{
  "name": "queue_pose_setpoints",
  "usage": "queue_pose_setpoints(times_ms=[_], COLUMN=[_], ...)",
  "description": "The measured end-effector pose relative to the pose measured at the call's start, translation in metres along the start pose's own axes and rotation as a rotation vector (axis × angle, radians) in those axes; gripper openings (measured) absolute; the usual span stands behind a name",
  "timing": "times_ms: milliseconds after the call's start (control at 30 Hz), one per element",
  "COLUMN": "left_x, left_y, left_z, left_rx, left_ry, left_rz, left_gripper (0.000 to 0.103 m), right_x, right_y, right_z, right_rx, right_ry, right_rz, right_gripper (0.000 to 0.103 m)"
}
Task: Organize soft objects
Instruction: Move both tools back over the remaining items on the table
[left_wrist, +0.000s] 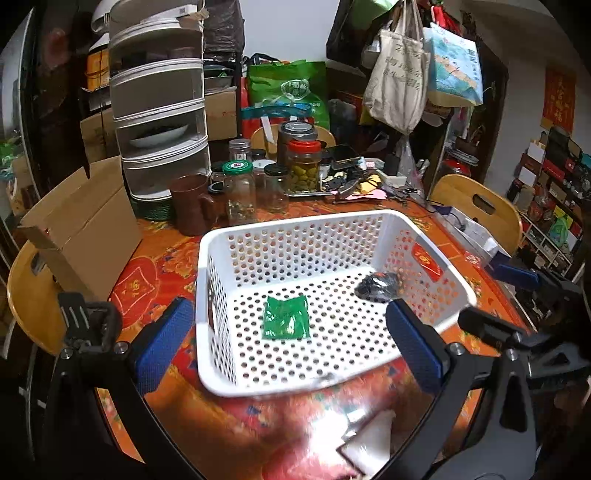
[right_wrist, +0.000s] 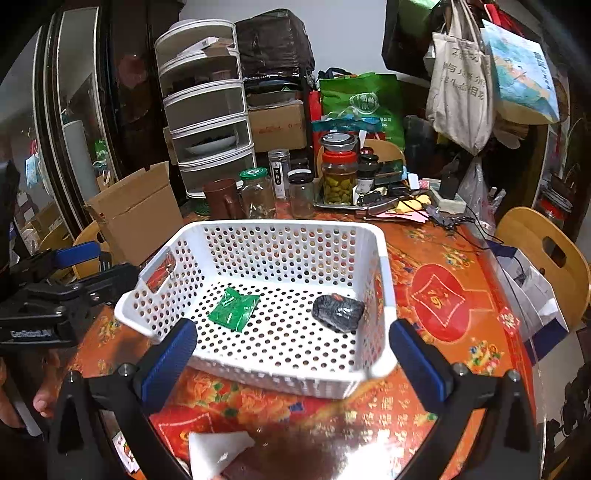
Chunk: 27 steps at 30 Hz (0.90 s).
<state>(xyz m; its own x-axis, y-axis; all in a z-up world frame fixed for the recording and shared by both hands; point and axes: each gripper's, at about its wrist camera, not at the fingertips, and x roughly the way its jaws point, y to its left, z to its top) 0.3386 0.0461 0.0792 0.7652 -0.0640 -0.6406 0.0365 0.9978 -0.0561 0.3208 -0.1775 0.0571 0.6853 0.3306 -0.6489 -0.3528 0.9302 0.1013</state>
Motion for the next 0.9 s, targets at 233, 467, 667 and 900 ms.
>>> queue_pose_setpoints(times_ms=[233,467,667,900], left_x=[-0.044,-0.062,-0.070,-0.081], left_y=[0.005,0.018,0.023,0.027], left_z=[-0.044,-0.090,-0.123,-0.158], left_rx=[0.005,-0.049,-0.063,-0.065], left_ry=[-0.016,-0.008,0.000,0.003], left_rz=[-0.011,-0.008,0.011,0.023], left_gripper=[0.103,0.103,0.103,0.103], right_x=[-0.030,-0.046,-0.049,-0.046], right_y=[-0.012,-0.015,-0.003,0.009], right_z=[-0.026,-0.054,-0.084,-0.133], right_rx=[0.034,0.071,0.057,0.051], right_ry=[-0.026,-0.037,-0.021,0.035], right_rz=[0.008,0.018,0.011,0.019], right_gripper=[0.103,0.103,0.103,0.103])
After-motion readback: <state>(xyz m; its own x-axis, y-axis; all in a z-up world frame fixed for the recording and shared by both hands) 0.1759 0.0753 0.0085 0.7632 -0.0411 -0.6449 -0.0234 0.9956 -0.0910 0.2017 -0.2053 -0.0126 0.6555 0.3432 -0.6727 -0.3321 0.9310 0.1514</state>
